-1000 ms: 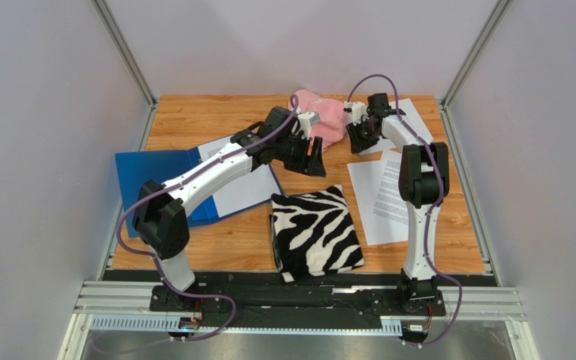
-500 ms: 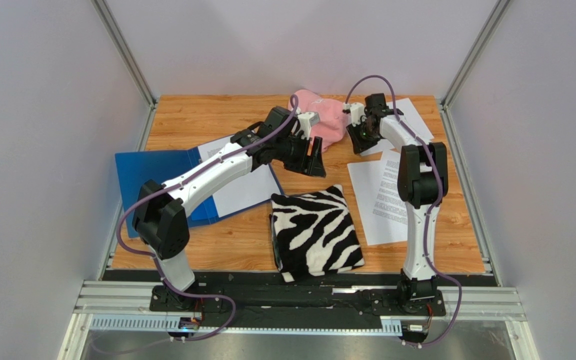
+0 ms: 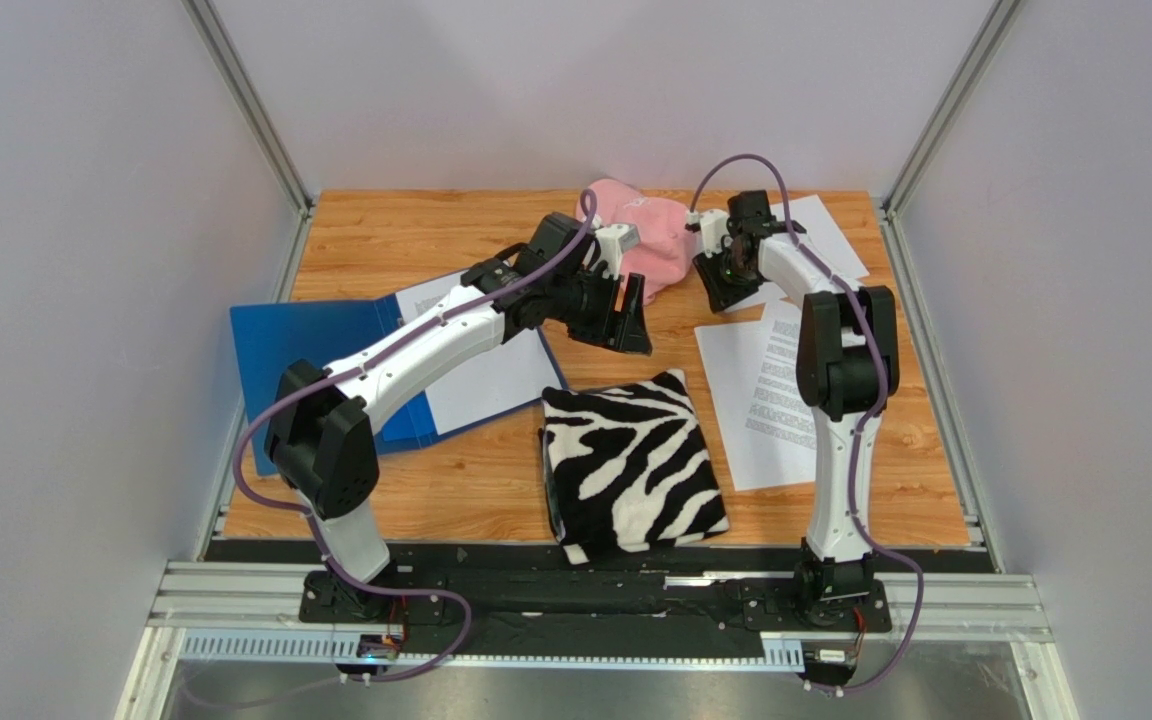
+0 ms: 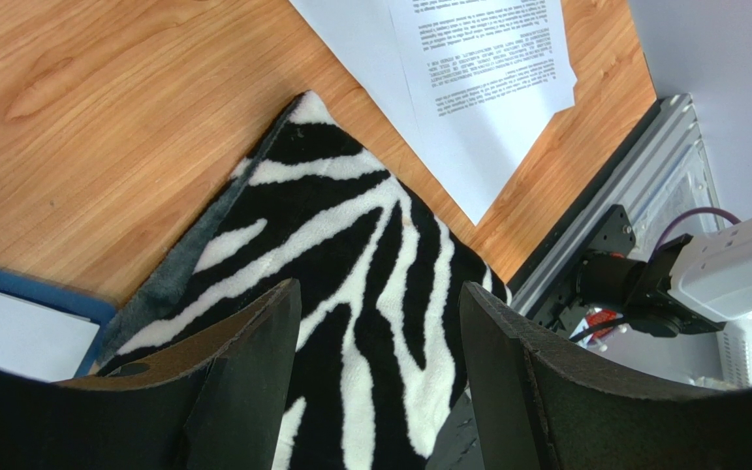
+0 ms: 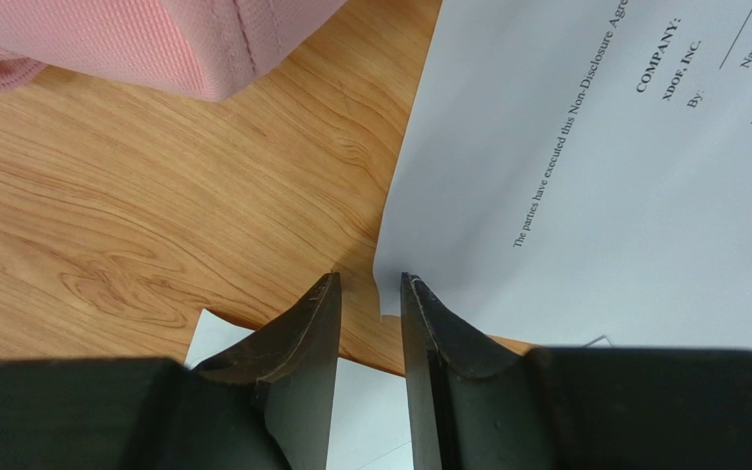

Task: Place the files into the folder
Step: Pick up the file from the corner of the board, then pass from the right arm to the left, then pass from the left arm to the right

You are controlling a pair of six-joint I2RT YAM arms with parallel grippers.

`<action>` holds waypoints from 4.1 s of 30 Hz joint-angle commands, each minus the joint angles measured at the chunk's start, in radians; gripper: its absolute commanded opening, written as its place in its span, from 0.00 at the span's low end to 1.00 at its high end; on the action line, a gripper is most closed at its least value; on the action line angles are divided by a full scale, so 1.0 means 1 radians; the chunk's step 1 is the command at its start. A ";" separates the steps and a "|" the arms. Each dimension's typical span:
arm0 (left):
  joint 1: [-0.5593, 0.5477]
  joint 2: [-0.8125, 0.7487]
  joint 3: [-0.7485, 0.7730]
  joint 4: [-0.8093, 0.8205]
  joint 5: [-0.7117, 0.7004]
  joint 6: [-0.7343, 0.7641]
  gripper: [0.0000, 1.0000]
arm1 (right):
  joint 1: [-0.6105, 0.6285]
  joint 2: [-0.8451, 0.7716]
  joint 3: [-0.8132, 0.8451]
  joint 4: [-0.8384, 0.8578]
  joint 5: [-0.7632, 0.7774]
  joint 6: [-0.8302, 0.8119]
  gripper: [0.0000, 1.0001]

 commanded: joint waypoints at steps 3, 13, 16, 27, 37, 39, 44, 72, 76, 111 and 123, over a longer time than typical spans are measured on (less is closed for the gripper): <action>-0.003 -0.033 -0.005 0.021 0.012 0.009 0.69 | 0.005 -0.042 -0.037 -0.005 0.035 0.006 0.29; -0.003 -0.033 -0.011 0.021 0.010 0.012 0.69 | 0.005 -0.024 -0.037 -0.005 0.047 0.017 0.06; -0.003 -0.013 0.024 -0.003 -0.005 -0.004 0.71 | 0.005 -0.040 -0.027 0.007 0.082 0.064 0.00; 0.052 0.337 0.323 0.081 0.211 -0.505 0.77 | -0.018 -0.252 -0.145 0.065 0.088 0.156 0.00; 0.062 0.647 0.621 0.177 0.211 -0.960 0.67 | -0.049 -0.244 -0.131 0.070 0.016 0.162 0.00; 0.062 0.685 0.604 0.219 0.207 -1.065 0.69 | -0.058 -0.246 -0.128 0.069 0.001 0.166 0.00; 0.060 0.757 0.627 0.274 0.110 -1.167 0.71 | -0.070 -0.260 -0.137 0.079 -0.042 0.170 0.00; -0.024 1.086 0.917 0.452 -0.211 -1.334 0.52 | -0.074 -0.304 -0.200 0.059 -0.103 0.179 0.00; -0.029 1.064 0.900 0.467 -0.240 -1.310 0.44 | -0.072 -0.306 -0.212 0.058 -0.111 0.181 0.00; -0.067 0.788 0.883 0.581 -0.082 -1.084 0.00 | -0.233 -0.873 -0.465 0.197 0.309 0.436 0.68; -0.011 0.578 0.834 0.380 0.019 -0.851 0.00 | -0.221 -1.014 -0.502 0.392 -0.043 0.341 0.84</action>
